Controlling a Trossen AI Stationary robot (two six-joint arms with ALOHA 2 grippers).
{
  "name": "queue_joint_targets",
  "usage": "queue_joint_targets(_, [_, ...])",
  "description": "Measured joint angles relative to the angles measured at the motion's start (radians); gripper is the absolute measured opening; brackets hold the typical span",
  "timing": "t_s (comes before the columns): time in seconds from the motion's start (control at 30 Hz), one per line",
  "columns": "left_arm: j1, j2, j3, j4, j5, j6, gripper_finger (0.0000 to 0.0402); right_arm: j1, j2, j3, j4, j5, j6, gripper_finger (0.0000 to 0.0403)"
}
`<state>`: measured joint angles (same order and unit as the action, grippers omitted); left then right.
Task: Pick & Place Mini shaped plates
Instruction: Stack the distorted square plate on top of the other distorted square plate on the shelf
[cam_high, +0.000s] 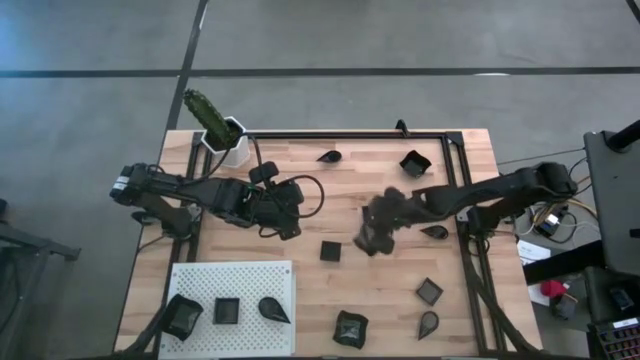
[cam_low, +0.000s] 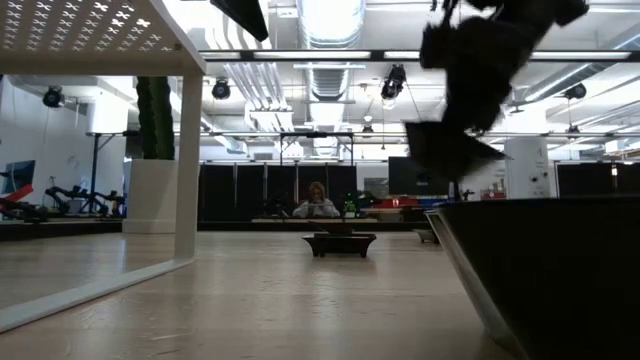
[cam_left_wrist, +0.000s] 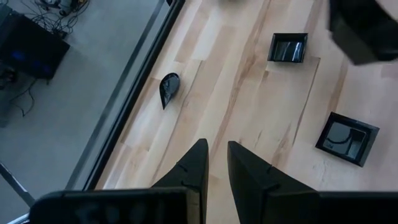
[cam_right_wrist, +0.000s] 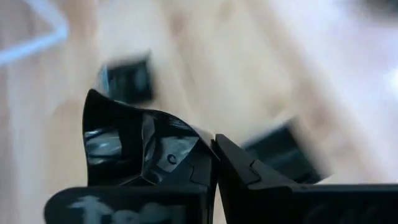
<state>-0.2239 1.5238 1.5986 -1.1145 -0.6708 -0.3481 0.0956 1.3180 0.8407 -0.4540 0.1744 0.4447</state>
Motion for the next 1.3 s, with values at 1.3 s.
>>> queue_joint_targets(1.3, [0.000,0.037,-0.097,0.422,-0.122,0.428,0.0055,-0.072,0.139,0.300,0.319,0.250,-0.430,0.0008])
